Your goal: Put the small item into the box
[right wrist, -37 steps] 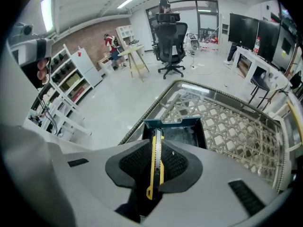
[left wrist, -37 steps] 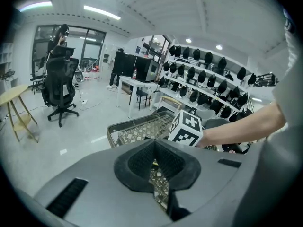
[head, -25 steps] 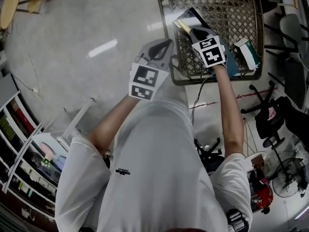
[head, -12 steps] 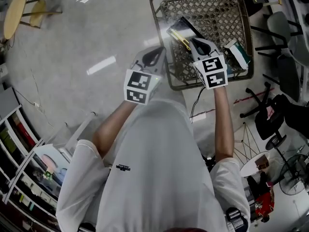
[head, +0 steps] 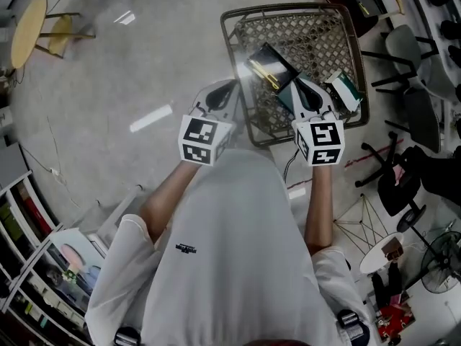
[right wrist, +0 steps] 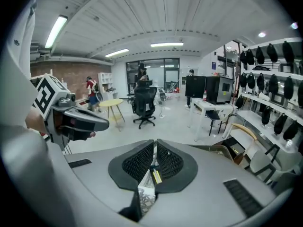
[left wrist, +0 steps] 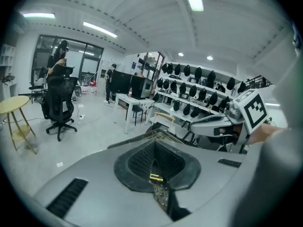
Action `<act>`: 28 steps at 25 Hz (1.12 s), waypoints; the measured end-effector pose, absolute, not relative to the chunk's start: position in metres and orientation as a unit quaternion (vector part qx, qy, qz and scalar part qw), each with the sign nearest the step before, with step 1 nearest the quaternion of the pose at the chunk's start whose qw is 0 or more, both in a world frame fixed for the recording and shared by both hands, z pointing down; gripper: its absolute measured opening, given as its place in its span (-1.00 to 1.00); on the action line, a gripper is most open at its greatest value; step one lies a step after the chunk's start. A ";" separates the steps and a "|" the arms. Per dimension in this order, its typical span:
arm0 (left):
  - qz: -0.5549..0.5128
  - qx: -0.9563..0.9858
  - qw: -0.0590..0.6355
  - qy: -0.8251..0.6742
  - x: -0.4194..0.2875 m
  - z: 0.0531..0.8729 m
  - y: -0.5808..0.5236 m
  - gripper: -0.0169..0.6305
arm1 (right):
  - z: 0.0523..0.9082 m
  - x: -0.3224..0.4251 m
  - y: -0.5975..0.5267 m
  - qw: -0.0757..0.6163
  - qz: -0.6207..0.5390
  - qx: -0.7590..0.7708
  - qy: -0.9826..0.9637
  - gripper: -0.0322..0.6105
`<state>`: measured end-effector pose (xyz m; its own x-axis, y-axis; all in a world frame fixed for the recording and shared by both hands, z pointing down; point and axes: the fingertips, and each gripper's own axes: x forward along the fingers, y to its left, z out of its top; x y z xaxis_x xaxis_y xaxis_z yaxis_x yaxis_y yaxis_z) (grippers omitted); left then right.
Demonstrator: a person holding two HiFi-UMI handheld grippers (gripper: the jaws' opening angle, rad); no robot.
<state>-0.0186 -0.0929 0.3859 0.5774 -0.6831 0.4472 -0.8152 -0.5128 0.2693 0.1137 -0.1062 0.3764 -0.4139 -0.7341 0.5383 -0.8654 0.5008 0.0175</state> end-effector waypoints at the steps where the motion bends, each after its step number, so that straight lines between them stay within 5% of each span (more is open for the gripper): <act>1: 0.140 0.859 0.227 -0.437 -0.019 0.383 -0.094 -0.94 | 0.370 0.116 -0.105 0.238 0.129 0.490 -0.829 -0.85; 28: 0.113 0.865 0.201 -0.446 -0.012 0.340 -0.085 -0.94 | 0.308 0.154 -0.064 0.117 0.070 0.586 -0.798 -0.87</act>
